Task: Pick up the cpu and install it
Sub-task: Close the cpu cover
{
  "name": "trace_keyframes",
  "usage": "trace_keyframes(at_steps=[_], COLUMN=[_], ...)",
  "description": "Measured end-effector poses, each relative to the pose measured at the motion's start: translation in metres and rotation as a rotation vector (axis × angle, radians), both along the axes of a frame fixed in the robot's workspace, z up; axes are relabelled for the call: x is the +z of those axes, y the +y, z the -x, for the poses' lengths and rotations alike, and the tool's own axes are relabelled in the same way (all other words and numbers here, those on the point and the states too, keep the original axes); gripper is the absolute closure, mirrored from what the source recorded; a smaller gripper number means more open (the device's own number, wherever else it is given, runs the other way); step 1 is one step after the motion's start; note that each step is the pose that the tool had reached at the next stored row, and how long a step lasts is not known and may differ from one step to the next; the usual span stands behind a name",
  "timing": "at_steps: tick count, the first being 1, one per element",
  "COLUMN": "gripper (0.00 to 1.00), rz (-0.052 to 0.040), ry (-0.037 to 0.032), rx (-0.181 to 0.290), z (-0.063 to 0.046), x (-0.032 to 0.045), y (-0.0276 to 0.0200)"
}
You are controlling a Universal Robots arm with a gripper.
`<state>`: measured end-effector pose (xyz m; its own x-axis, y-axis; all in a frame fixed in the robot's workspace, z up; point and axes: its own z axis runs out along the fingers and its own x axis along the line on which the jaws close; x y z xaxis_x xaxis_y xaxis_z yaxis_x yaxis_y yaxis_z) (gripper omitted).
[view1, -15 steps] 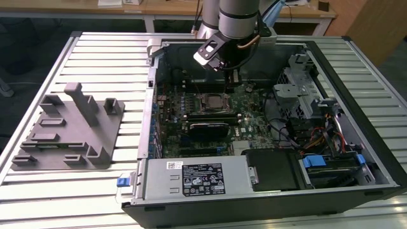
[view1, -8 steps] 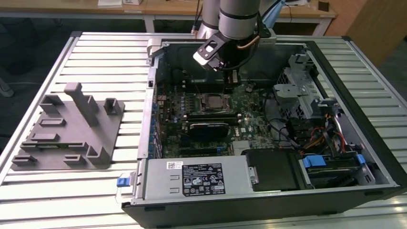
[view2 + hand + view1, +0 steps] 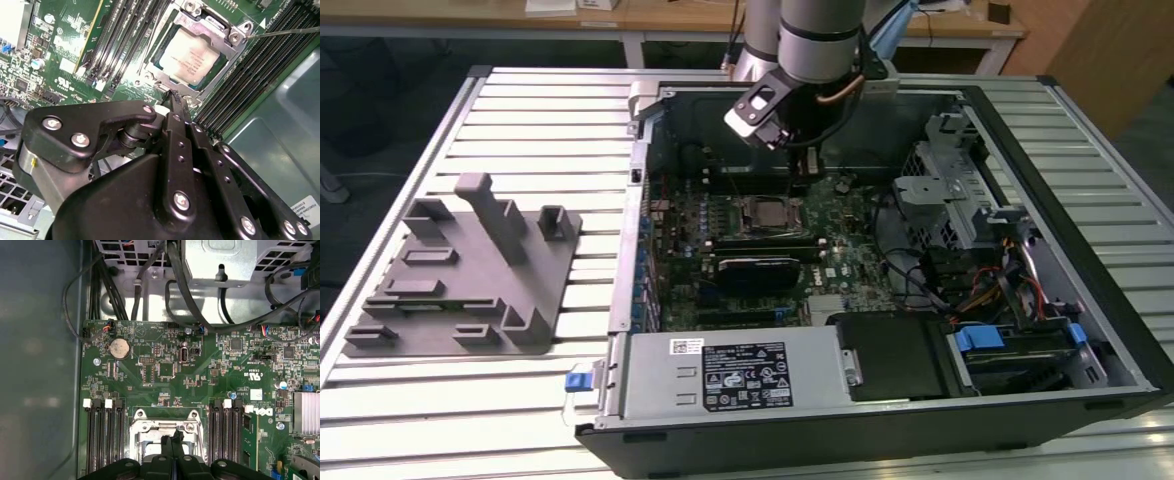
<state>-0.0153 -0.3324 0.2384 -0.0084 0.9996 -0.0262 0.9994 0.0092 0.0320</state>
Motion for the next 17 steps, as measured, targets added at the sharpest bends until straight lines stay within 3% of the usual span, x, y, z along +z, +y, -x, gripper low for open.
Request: trace_keyframes(at_steps=[17], gripper=[0.89], rz=[0.0002], ry=[0.0001], rx=[0.0], z=[0.02], x=[-0.0065], y=[0.0])
